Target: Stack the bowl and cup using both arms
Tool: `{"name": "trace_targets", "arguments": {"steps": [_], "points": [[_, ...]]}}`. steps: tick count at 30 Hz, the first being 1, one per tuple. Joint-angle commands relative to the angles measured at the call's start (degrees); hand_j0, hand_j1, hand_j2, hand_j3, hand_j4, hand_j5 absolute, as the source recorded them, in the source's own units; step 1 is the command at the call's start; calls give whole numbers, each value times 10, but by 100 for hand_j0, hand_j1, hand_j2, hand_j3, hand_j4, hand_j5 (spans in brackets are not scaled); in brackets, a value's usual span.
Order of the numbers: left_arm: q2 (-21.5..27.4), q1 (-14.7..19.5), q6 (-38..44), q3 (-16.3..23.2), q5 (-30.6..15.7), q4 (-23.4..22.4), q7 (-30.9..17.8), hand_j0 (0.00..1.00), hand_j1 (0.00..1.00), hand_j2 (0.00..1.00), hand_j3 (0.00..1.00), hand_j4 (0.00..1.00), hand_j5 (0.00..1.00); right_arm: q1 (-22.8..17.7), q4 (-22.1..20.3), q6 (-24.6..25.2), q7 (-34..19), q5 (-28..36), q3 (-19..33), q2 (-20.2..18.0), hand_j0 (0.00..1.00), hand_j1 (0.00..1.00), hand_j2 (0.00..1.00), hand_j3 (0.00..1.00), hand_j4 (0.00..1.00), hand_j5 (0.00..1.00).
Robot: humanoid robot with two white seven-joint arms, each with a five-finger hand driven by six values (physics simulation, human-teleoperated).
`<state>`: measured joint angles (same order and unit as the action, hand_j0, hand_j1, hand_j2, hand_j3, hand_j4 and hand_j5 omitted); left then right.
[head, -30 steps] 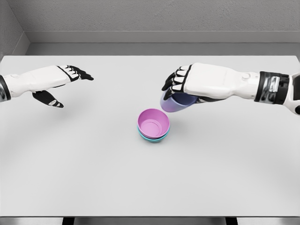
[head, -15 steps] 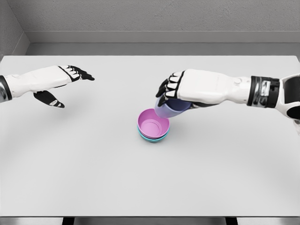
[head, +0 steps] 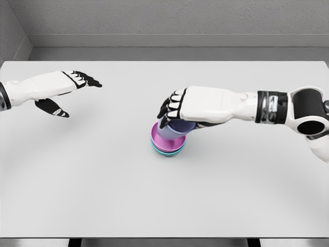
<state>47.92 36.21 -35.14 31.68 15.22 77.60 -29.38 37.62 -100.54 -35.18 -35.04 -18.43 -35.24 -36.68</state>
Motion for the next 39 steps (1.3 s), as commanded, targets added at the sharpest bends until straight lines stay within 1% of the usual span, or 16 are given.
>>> {"name": "trace_targets", "arguments": {"steps": [1,4,6,7,8,31,33,35,36,39], "points": [[1,0,1,0,-4,0,0,100,100,100,100,100,100,0,0,2,0,3,-8,0,69,69,69,69,69,69],[1,0,1,0,-4,0,0,100,100,100,100,100,100,0,0,2,0,3,-8,-1,70,70,70,70,70,70],[1,-1,1,0,-4,1,0,100,100,100,100,100,100,0,0,2,0,3,-8,-1,73,73,73,73,73,73],[1,-1,1,0,-4,0,0,100,100,100,100,100,100,0,0,2,0,4,-8,-1,82,82,82,82,82,82],[1,-1,1,0,-5,1,0,100,100,100,100,100,100,0,0,2,0,4,-8,-1,100,100,100,100,100,100],[6,0,1,0,-4,-3,0,100,100,100,100,100,100,0,1,2,0,3,-9,0,100,100,100,100,100,100],[7,0,1,-7,-4,-6,0,100,100,100,100,100,100,1,1,2,0,3,-9,-1,100,100,100,100,100,100],[8,0,1,-7,-4,-6,0,100,100,100,100,100,100,16,1,2,0,4,2,-1,100,100,100,100,100,100],[8,0,1,-8,-4,-7,0,100,100,100,100,100,100,22,1,2,0,5,18,-5,100,100,100,100,100,100],[9,0,1,-7,-4,-6,0,100,100,100,100,100,100,20,1,2,0,6,83,-9,100,100,100,100,100,100]]}}
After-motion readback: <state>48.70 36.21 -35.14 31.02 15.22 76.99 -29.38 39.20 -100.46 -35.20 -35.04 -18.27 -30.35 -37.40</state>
